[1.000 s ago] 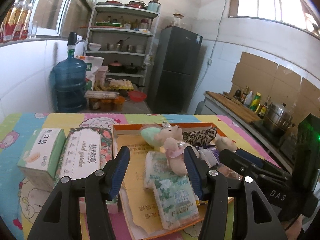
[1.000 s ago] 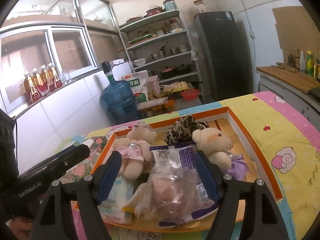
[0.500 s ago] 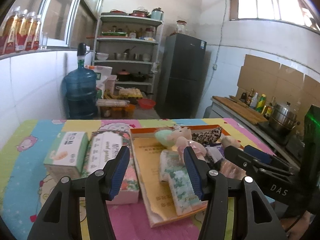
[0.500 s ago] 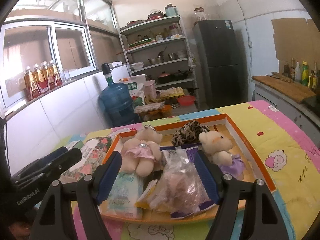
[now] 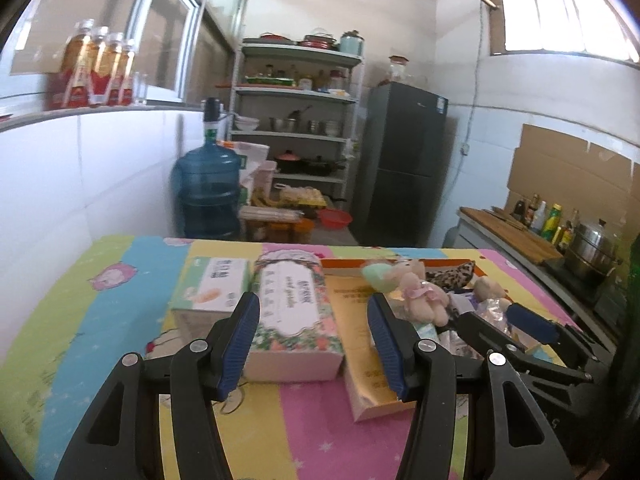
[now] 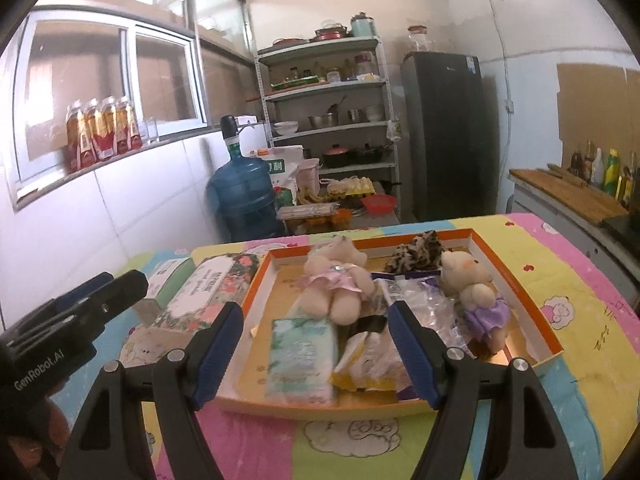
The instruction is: Organize soft objects
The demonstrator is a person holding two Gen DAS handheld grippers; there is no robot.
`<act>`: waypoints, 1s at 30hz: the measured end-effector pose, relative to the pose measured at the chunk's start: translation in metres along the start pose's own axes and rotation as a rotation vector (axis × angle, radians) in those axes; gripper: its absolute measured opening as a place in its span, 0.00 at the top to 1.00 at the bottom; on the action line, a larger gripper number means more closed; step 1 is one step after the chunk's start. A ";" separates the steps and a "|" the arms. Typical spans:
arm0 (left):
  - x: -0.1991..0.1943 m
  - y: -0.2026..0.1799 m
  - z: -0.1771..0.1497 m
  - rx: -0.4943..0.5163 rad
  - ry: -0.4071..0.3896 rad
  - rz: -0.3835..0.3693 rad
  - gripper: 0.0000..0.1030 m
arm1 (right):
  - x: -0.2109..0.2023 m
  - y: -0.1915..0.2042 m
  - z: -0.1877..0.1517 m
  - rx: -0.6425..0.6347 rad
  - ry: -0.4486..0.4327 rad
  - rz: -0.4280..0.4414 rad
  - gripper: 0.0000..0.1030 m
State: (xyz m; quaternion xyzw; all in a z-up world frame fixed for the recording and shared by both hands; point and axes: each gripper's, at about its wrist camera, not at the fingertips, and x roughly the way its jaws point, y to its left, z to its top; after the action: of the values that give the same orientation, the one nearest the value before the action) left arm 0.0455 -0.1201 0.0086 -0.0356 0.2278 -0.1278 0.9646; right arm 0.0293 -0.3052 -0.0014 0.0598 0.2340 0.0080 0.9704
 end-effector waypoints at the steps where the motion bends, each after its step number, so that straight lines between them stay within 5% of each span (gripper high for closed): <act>1: -0.004 0.002 -0.001 -0.002 -0.003 0.008 0.44 | -0.002 0.004 -0.001 -0.008 -0.009 -0.005 0.28; 9: -0.035 0.007 -0.009 0.016 -0.029 0.063 0.44 | -0.026 0.029 -0.006 -0.034 -0.062 -0.039 0.28; 20: -0.075 0.011 -0.024 0.012 -0.046 0.000 0.44 | -0.063 0.045 -0.012 -0.074 -0.097 -0.081 0.28; 26: -0.092 0.012 -0.030 0.025 -0.057 0.120 0.44 | -0.078 0.058 -0.020 -0.107 -0.110 -0.078 0.28; 30: -0.103 0.015 -0.032 0.028 -0.077 0.136 0.44 | -0.086 0.062 -0.025 -0.106 -0.119 -0.096 0.28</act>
State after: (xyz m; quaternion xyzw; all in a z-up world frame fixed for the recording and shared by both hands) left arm -0.0547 -0.0789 0.0226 -0.0114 0.1905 -0.0636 0.9796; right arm -0.0583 -0.2442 0.0227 -0.0026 0.1780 -0.0296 0.9836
